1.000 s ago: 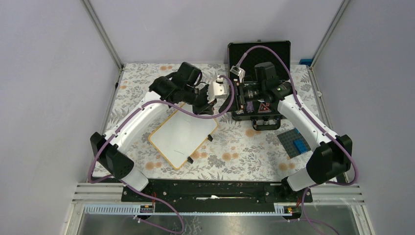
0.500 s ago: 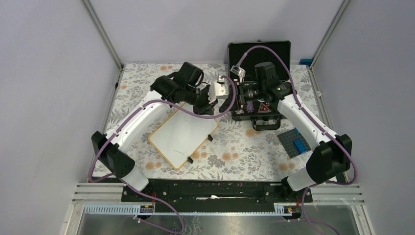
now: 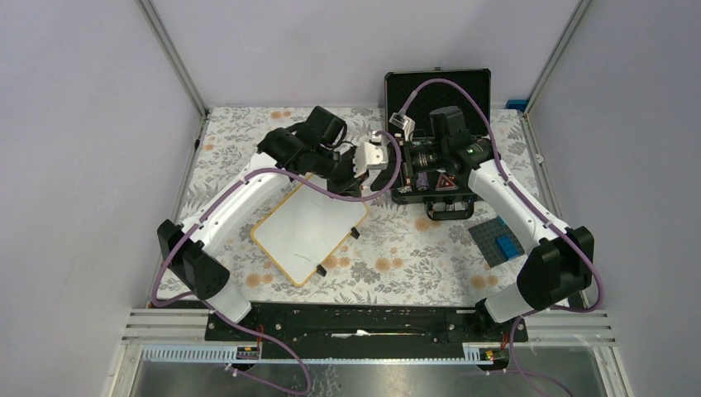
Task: Write a sentence on the whiteboard
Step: Pass from the left arm to the right, then open the pen cap from the whiteboard marker, then place the pen cap at the center of the board, then move the whiteboard to the corner of the board.
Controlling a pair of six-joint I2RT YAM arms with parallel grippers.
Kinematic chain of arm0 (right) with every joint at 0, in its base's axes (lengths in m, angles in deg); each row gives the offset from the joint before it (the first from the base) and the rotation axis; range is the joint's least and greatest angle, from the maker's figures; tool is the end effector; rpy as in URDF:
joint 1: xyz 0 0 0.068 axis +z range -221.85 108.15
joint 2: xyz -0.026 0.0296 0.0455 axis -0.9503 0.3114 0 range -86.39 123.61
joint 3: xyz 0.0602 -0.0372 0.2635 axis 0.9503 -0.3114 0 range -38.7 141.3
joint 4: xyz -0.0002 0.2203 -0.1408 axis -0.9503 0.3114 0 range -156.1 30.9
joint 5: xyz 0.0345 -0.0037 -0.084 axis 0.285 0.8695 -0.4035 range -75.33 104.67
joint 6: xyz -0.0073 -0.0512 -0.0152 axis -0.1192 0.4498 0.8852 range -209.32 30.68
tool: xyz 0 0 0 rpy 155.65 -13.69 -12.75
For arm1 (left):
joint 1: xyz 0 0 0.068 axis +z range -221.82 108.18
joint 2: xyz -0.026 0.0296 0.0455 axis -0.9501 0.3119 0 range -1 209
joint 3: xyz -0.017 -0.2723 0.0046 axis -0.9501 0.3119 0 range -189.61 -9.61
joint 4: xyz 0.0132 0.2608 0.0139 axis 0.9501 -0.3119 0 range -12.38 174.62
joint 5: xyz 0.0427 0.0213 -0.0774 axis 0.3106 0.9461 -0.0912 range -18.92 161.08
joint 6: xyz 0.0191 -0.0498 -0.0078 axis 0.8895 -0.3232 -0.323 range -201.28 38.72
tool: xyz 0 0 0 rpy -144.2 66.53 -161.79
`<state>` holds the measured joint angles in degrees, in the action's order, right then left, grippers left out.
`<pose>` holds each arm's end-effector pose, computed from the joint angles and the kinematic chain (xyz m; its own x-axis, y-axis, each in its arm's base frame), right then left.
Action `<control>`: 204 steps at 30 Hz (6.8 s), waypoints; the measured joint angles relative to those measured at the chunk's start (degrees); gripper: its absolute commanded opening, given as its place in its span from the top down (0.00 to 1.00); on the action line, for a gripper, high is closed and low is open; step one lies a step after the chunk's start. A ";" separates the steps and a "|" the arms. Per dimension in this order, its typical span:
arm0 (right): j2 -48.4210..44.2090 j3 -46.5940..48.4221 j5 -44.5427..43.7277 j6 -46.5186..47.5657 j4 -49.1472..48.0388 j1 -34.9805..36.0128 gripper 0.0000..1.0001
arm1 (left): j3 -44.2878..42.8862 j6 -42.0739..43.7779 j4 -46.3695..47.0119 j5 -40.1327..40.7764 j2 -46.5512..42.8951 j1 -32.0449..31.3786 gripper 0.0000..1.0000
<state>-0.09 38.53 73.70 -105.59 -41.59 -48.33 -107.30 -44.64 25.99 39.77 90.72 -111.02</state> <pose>0.2916 0.1602 0.3466 -0.7279 -0.1596 -0.6668 -0.6837 0.2412 0.6887 0.2431 -0.2221 0.3796 -0.0265 0.6795 -0.7332 0.9970 0.0717 0.0305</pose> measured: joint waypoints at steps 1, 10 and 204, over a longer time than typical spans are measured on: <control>0.00 0.00 0.07 0.07 0.04 0.00 0.51 | 0.00 0.00 -0.04 0.02 0.00 -0.04 1.00; 0.00 0.00 0.07 0.17 0.02 0.04 0.67 | 0.00 0.42 -1.77 0.04 0.31 -1.07 1.00; -6.27 -5.66 4.55 9.53 4.22 -30.77 1.00 | 45.90 17.66 9.25 28.46 -5.03 -21.33 0.59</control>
<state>-6.36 32.87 78.25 -96.06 -37.37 -79.10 -61.40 -26.98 35.24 68.22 85.70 -132.36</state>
